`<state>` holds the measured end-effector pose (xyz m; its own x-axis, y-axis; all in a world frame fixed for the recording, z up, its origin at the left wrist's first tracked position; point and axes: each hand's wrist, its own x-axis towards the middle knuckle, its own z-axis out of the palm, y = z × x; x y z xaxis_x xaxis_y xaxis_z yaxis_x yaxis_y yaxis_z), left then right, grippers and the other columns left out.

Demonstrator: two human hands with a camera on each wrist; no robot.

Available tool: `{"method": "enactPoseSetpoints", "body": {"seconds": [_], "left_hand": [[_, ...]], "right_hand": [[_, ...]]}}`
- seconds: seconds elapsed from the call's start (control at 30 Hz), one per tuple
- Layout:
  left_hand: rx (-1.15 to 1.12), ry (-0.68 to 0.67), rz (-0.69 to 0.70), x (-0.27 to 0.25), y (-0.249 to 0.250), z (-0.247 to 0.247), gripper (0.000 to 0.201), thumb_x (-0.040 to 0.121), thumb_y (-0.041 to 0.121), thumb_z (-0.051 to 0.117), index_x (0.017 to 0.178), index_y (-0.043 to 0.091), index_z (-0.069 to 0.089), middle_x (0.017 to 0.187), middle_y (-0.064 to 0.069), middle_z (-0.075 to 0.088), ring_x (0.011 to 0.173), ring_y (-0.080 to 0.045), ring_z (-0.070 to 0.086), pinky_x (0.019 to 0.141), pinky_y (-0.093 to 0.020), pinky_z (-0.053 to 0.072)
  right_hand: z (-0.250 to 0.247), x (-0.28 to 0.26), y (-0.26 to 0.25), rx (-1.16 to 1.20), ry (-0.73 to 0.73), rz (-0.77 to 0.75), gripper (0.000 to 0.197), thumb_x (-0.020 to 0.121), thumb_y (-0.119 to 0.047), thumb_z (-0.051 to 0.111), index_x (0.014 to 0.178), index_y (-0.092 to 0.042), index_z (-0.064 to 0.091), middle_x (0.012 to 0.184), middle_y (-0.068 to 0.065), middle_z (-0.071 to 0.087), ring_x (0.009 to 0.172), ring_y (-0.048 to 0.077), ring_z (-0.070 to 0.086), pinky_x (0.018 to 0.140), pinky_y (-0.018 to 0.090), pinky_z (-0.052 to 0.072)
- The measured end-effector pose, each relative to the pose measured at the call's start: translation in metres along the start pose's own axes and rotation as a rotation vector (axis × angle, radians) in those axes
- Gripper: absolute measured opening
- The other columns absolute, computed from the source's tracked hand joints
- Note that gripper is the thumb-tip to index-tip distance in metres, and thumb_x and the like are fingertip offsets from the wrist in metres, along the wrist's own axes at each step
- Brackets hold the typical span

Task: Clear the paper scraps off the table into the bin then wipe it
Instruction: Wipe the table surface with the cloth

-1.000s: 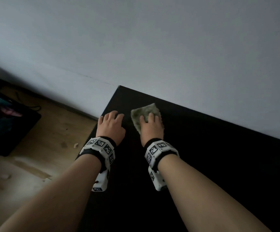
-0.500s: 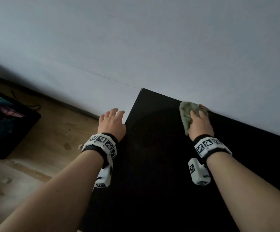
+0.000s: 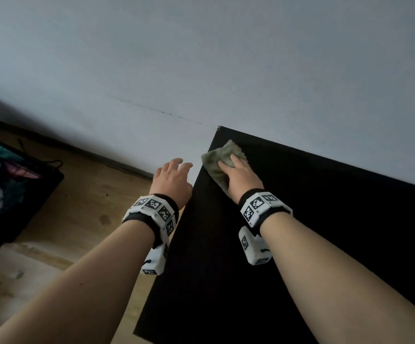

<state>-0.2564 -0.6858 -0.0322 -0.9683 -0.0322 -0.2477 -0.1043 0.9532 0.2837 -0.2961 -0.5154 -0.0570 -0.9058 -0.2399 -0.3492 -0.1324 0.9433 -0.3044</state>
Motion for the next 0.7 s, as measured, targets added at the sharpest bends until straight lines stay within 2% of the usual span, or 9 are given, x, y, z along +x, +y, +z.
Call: {"method": "enactPoseSetpoints", "body": {"seconds": [0.1, 0.23, 0.3, 0.37, 0.47, 0.63, 0.7], "left_hand": [[-0.024, -0.022, 0.079, 0.001, 0.026, 0.003, 0.055, 0.089, 0.015, 0.045, 0.143, 0.022, 0.035, 0.152, -0.004, 0.029, 0.141, -0.023, 0.027, 0.116, -0.036, 0.018], [-0.005, -0.086, 0.199, -0.011, 0.06, 0.017, 0.055, 0.091, 0.017, 0.045, 0.145, 0.023, 0.033, 0.153, -0.003, 0.027, 0.142, -0.023, 0.025, 0.117, -0.036, 0.016], [0.014, -0.121, 0.235, -0.019, 0.069, 0.027, 0.055, 0.091, 0.018, 0.045, 0.145, 0.024, 0.033, 0.153, -0.003, 0.027, 0.142, -0.023, 0.024, 0.117, -0.037, 0.017], [0.025, -0.141, 0.241, -0.024, 0.073, 0.03, 0.055, 0.091, 0.019, 0.045, 0.145, 0.024, 0.032, 0.153, -0.003, 0.027, 0.143, -0.023, 0.023, 0.118, -0.038, 0.017], [0.031, -0.15, 0.265, -0.03, 0.085, 0.031, 0.055, 0.092, 0.02, 0.046, 0.145, 0.024, 0.032, 0.154, -0.003, 0.026, 0.143, -0.023, 0.023, 0.118, -0.039, 0.017], [0.044, -0.133, 0.282, -0.047, 0.105, 0.036, 0.053, 0.092, 0.024, 0.046, 0.144, 0.024, 0.035, 0.153, -0.003, 0.028, 0.141, -0.024, 0.026, 0.117, -0.038, 0.017], [0.057, -0.123, 0.268, -0.053, 0.109, 0.036, 0.055, 0.091, 0.024, 0.047, 0.144, 0.024, 0.035, 0.153, -0.003, 0.028, 0.141, -0.024, 0.025, 0.117, -0.038, 0.017]], "right_hand": [[-0.006, -0.034, 0.06, 0.036, 0.036, 0.194, 0.068, 0.093, -0.012, 0.052, 0.151, -0.029, 0.021, 0.162, 0.005, 0.002, 0.149, 0.026, 0.006, 0.119, 0.039, 0.02], [-0.01, -0.106, 0.144, 0.063, 0.084, 0.545, 0.063, 0.096, -0.022, 0.045, 0.152, -0.027, 0.017, 0.161, 0.009, 0.003, 0.148, 0.029, 0.009, 0.117, 0.043, 0.025], [-0.008, -0.142, 0.165, 0.068, 0.089, 0.696, 0.066, 0.095, -0.022, 0.048, 0.153, -0.025, 0.016, 0.16, 0.01, 0.005, 0.148, 0.029, 0.01, 0.116, 0.044, 0.027], [-0.003, -0.157, 0.165, 0.077, 0.075, 0.762, 0.064, 0.095, -0.022, 0.048, 0.152, -0.024, 0.019, 0.158, 0.012, 0.01, 0.146, 0.031, 0.014, 0.116, 0.044, 0.027], [0.007, -0.158, 0.134, 0.051, 0.039, 0.675, 0.056, 0.098, -0.027, 0.039, 0.151, -0.026, 0.022, 0.158, 0.012, 0.013, 0.146, 0.032, 0.014, 0.118, 0.043, 0.023], [0.024, -0.148, 0.05, -0.064, -0.118, 0.181, 0.054, 0.099, -0.021, 0.039, 0.15, -0.029, 0.023, 0.161, 0.007, 0.003, 0.148, 0.029, 0.006, 0.117, 0.043, 0.022], [0.029, -0.154, 0.045, -0.075, -0.146, 0.111, 0.058, 0.098, -0.016, 0.043, 0.15, -0.029, 0.022, 0.161, 0.005, 0.001, 0.149, 0.027, 0.003, 0.117, 0.044, 0.024]]}}
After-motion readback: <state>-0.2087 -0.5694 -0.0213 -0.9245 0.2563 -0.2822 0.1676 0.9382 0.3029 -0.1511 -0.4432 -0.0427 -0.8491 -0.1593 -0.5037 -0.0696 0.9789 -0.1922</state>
